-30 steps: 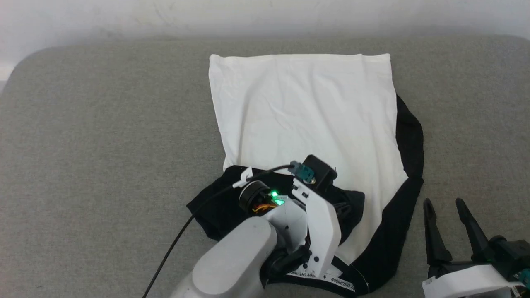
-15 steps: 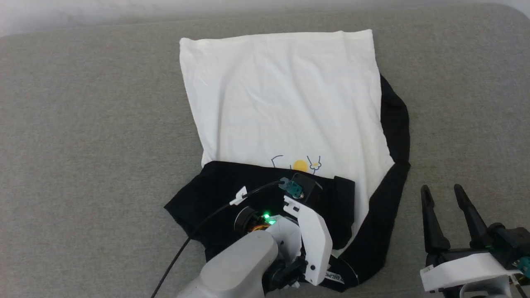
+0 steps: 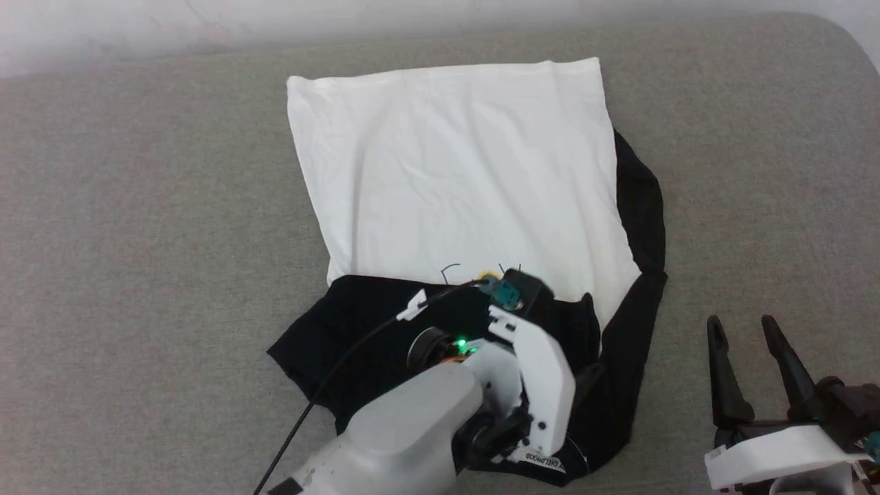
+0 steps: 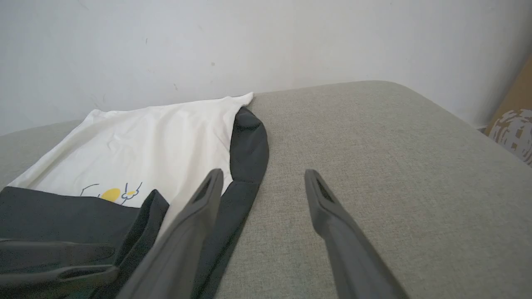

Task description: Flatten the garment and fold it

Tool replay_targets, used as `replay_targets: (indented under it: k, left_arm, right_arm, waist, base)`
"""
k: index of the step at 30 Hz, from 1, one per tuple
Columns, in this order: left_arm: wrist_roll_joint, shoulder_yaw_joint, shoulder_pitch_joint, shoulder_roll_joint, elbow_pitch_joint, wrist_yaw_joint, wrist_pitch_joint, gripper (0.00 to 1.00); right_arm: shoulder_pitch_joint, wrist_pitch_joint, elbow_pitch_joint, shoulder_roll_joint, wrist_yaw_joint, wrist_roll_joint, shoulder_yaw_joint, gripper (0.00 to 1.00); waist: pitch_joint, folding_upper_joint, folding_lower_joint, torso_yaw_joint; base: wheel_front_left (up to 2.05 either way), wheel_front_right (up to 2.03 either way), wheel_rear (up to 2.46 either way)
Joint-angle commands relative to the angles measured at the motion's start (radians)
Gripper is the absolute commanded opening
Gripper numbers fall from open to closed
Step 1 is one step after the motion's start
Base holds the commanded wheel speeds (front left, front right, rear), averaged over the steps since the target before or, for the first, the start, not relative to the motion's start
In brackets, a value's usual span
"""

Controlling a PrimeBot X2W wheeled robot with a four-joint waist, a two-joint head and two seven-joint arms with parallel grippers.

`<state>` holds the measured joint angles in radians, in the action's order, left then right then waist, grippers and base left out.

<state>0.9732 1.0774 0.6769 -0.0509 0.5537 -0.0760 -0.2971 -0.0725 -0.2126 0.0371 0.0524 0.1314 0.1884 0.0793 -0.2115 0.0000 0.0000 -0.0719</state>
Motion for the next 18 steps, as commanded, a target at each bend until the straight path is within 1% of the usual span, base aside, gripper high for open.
replay_targets:
  k: [1,2,5,7,9,12,15,17,18]
  left_arm:
    - [0.019,0.009,0.03,0.001,-0.022,-0.005,0.004,1.0]
    - [0.039,0.014,0.049,0.001,-0.057,-0.006,0.002,1.0]
    - [0.044,0.01,0.068,0.001,-0.094,-0.009,0.015,1.0]
    - [0.039,-0.011,0.077,-0.001,-0.134,-0.015,0.056,1.0]
    - [0.021,-0.042,0.072,-0.024,-0.185,-0.031,0.128,1.0]
    - [-0.041,-0.096,0.036,-0.09,-0.27,-0.071,0.294,1.0]
    - [-0.076,-0.158,-0.049,-0.169,-0.353,-0.106,0.458,1.0]
    - [-0.111,-0.194,-0.108,-0.23,-0.409,-0.129,0.526,1.0]
    - [-0.127,-0.225,-0.142,-0.256,-0.439,-0.146,0.544,1.0]
  right_arm:
    - [-0.011,-0.002,0.003,-0.002,-0.001,-0.001,0.007,1.0]
    - [-0.021,0.0,0.002,-0.002,-0.001,-0.003,0.013,1.0]
    - [-0.031,0.004,0.0,-0.002,-0.001,-0.006,0.016,1.0]
    - [-0.041,0.007,-0.004,-0.002,-0.001,-0.007,0.017,1.0]
    - [-0.049,0.011,-0.009,-0.002,-0.001,-0.006,0.016,1.0]
    - [-0.062,0.015,-0.017,-0.002,-0.001,-0.004,0.018,1.0]
    - [-0.072,0.018,-0.025,-0.002,-0.001,-0.004,0.018,1.0]
    - [-0.078,0.021,-0.031,-0.002,-0.001,-0.003,0.02,1.0]
    - [-0.08,0.022,-0.034,-0.002,-0.001,-0.003,0.021,1.0]
  waist:
    - [0.023,0.0,0.0,0.019]
    - [0.041,0.0,0.0,0.033]
    - [0.058,0.0,0.0,0.046]
    - [0.075,0.0,0.0,0.058]
    - [0.088,0.0,0.0,0.064]
    - [0.102,0.0,0.0,0.074]
    - [0.109,0.0,0.0,0.08]
    - [0.11,0.0,0.0,0.083]
    - [0.11,0.0,0.0,0.085]
  base:
    - [0.0,0.0,0.0]
    - [0.0,0.0,0.0]
    - [0.0,0.0,0.0]
    - [0.0,0.0,0.0]
    - [0.0,0.0,0.0]
    - [0.0,0.0,0.0]
    - [0.0,0.0,0.0]
    - [0.0,0.0,0.0]
    - [0.0,0.0,0.0]
